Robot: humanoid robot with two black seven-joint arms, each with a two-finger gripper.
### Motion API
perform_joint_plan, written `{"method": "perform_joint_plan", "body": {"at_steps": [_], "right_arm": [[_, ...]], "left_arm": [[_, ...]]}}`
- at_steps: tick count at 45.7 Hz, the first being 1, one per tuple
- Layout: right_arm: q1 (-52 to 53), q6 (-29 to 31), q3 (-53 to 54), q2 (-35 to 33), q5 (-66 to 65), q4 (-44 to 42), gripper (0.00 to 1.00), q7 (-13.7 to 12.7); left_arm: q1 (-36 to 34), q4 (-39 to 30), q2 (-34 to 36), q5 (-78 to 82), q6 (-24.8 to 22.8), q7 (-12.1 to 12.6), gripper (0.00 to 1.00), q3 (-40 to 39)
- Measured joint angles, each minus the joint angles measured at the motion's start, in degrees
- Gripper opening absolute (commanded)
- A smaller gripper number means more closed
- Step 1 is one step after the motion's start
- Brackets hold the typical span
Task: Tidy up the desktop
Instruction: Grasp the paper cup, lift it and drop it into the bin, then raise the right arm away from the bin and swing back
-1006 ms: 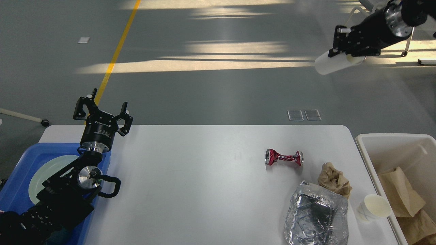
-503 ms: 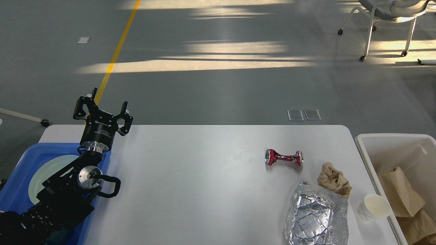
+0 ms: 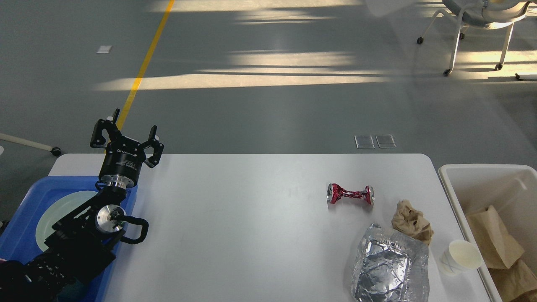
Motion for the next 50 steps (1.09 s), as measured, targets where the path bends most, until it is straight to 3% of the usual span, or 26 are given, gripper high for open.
{"method": "perform_joint_plan", "body": {"at_steps": [12,23,27,29,33,35,37,38,45,50], "right_arm": [[-24.28,-0.56,-5.84,-0.92,-5.64,-6.62,0.0,0.01],[-47.44,-10.52,-9.11,-0.05,-4.87,-23.1,0.0,-0.04],[-55.4,-14.65,-9.08,1.14,-4.41,-30.18,0.17,-0.04],[-59.48,-17.37,-8.96,1.82,-3.62,-33.62,0.33,-0.04],[-64.22,-20.71,-8.97,2.4,-1.35,-36.53,0.51,-0.08],[-66.22,-22.19,-9.05,2.57,-0.42,-37.07,0.67,-0.1],[-67.59,-23.71,-9.13,2.64,0.03,-37.3,0.93,-0.11],[-68.33,-24.77,-9.2,2.66,0.2,-37.4,1.0,-0.11],[-71.8,-31.13,-9.32,3.26,0.5,-37.46,1.0,-0.1],[-72.54,-32.33,-9.35,3.37,0.53,-37.38,1.0,-0.05]], "left_arm": [[0.01,0.0,0.0,0.01,0.0,0.0,0.96,0.0],[0.01,0.01,0.0,0.0,0.0,-0.01,0.96,0.0],[0.01,0.01,0.0,0.0,0.0,-0.01,0.96,0.0],[0.01,0.01,0.0,0.01,0.0,-0.01,0.96,0.0],[0.0,0.01,0.0,0.01,0.0,-0.01,0.96,0.0],[0.0,0.01,0.0,0.0,0.0,-0.01,0.96,0.0],[0.0,0.01,0.0,0.01,0.0,-0.01,0.96,0.0],[0.0,0.01,0.0,0.0,0.0,-0.01,0.96,0.0],[-0.06,0.01,0.0,0.01,0.0,-0.01,0.96,0.0],[-0.05,0.01,0.0,0.0,0.0,-0.01,0.96,0.0]]}}
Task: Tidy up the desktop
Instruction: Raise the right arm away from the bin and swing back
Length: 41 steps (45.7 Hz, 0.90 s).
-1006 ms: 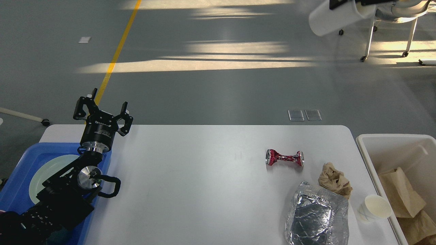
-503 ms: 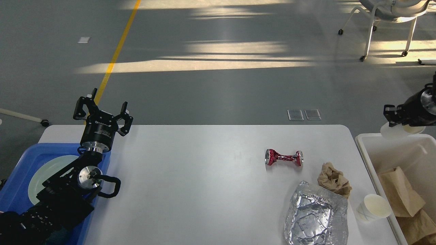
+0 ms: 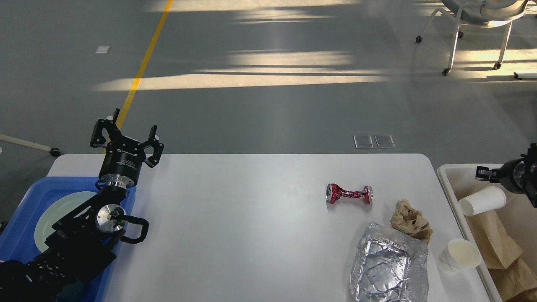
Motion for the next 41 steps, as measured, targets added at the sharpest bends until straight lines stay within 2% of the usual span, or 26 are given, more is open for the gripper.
{"method": "perform_joint_plan", "body": {"at_steps": [9,16,26,35,41], "right_arm": [[2.23,0.06,0.28,0.6,0.04,1.09,1.0,0.09],[10.46,2.72,0.1,0.4,0.09,6.12,1.0,0.2],[32.63,15.39,-0.1,-3.48,0.1,20.79,1.0,0.27],[51.09,27.67,1.12,-4.53,0.4,30.6,1.0,0.29],[61.4,31.85,2.17,-4.86,1.65,36.76,1.0,0.27]], "left_arm": [[0.04,0.0,0.0,0.0,0.0,0.0,0.96,0.0],[0.04,0.0,0.0,0.0,0.0,0.03,0.96,0.0],[0.06,0.0,0.01,0.0,0.0,0.04,0.96,0.0],[0.06,0.0,0.01,0.01,0.0,0.04,0.96,0.0],[0.06,0.0,0.01,0.0,0.0,0.04,0.96,0.0]]}}
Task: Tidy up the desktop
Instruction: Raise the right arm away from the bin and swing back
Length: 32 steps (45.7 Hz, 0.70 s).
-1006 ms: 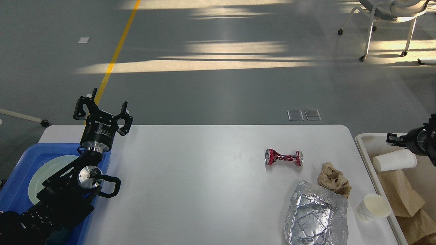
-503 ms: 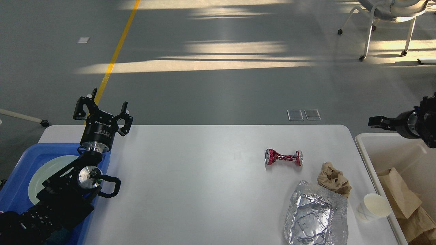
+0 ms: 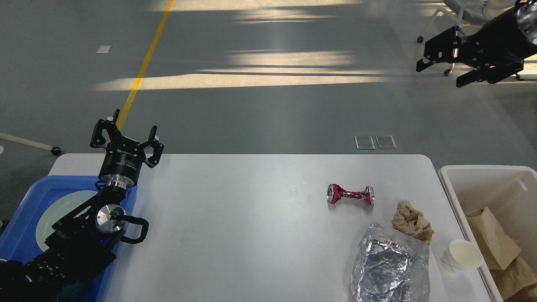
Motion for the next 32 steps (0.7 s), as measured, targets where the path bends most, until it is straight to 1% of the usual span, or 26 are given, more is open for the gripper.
{"method": "perform_joint_plan", "body": {"at_steps": [9,16,23,29,32], "right_arm": [[14.23,0.48,1.47,-0.29,2.07,10.9,1.0,-0.24],[22.62,0.49,2.35,-0.02,2.46,16.95,1.0,-0.26],[25.84,0.49,3.8,0.49,2.54,17.88,1.0,-0.3],[25.39,0.49,4.02,1.37,2.15,17.85,1.0,-0.58],[24.14,0.49,3.92,1.73,1.85,17.79,1.0,-1.19]], "left_arm": [[0.02,0.0,0.0,0.0,0.0,-0.01,0.96,0.0],[0.02,0.0,0.0,0.0,0.0,-0.04,0.96,0.0],[0.02,0.0,0.0,0.0,0.0,-0.04,0.96,0.0],[0.02,0.0,0.0,0.0,0.0,-0.04,0.96,0.0],[0.02,0.0,0.0,0.0,0.0,-0.04,0.96,0.0]]}}
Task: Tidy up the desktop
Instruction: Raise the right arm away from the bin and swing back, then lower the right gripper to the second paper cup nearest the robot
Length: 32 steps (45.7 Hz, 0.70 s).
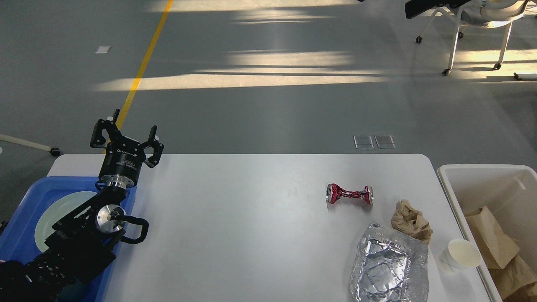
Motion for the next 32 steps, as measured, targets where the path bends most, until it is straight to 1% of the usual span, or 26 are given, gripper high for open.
{"method": "perform_joint_plan", "body": {"at_steps": [7,10,21,27,32], "right_arm": [[-5.8,0.0,-0.13,0.0,-1.25,-0.13,1.0,-2.84],[-9.49,0.0,-0.18,-0.24,-3.23,-0.36,1.0,-3.46],[-26.09,-0.01,-1.26,-2.68,-13.73,-0.92,1.0,-3.81],[-33.27,-0.05,-3.49,-3.83,-16.53,-1.86,1.0,-3.81],[-39.48,-2.33,-5.58,-4.43,-17.06,-2.54,1.0,-3.81]], "left_arm": [[-0.02,0.0,0.0,0.0,0.0,0.0,0.96,0.0],[-0.02,0.0,0.0,0.0,0.0,0.0,0.96,0.0],[-0.04,0.0,0.0,0.0,0.0,0.01,0.96,0.0],[-0.05,0.0,0.0,0.0,0.0,0.01,0.96,0.0],[-0.05,0.0,0.0,0.01,0.0,0.06,0.96,0.0]]}}
